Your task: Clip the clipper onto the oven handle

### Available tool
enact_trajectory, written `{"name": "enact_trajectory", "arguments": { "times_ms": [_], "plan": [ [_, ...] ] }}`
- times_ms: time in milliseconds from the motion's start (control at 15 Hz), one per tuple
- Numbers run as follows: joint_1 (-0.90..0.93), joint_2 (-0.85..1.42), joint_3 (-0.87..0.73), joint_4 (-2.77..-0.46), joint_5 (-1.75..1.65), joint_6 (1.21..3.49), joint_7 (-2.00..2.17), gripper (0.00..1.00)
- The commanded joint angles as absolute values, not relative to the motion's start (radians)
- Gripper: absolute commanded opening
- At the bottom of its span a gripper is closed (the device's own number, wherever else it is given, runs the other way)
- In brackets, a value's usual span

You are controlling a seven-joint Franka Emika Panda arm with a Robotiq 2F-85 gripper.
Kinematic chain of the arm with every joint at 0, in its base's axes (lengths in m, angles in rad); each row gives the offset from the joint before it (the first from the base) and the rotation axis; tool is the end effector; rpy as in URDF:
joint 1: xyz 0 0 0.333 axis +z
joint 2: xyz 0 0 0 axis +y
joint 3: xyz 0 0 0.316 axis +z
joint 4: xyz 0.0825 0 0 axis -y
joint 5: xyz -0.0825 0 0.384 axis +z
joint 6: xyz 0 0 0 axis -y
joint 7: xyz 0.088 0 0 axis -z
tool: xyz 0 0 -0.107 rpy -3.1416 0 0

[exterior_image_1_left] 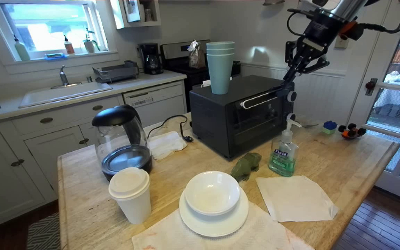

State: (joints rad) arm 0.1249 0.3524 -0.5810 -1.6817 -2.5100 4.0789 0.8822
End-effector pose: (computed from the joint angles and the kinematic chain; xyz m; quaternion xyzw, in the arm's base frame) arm 0.5012 -0.1191 0.4170 0.7023 0.6785 0.2008 0.0774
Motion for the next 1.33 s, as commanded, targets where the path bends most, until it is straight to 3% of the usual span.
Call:
{"name": "enact_trajectory", "arguments": {
  "times_ms": [0,1000,1067,1133,1267],
  "plan": [
    [0.135,0.384,-0.596,-1.637,-2.510,4.081,0.873,0.03],
    [0.142,0.402,-0.591,-1.632,-2.510,4.043,0.868,0.03],
    [0.143,0.403,-0.591,-1.633,-2.510,4.042,0.869,0.07],
    [0.145,0.403,-0.592,-1.633,-2.510,4.039,0.870,0.35],
    [0.148,0.401,-0.592,-1.632,-2.510,4.033,0.873,0.38]
  ]
}}
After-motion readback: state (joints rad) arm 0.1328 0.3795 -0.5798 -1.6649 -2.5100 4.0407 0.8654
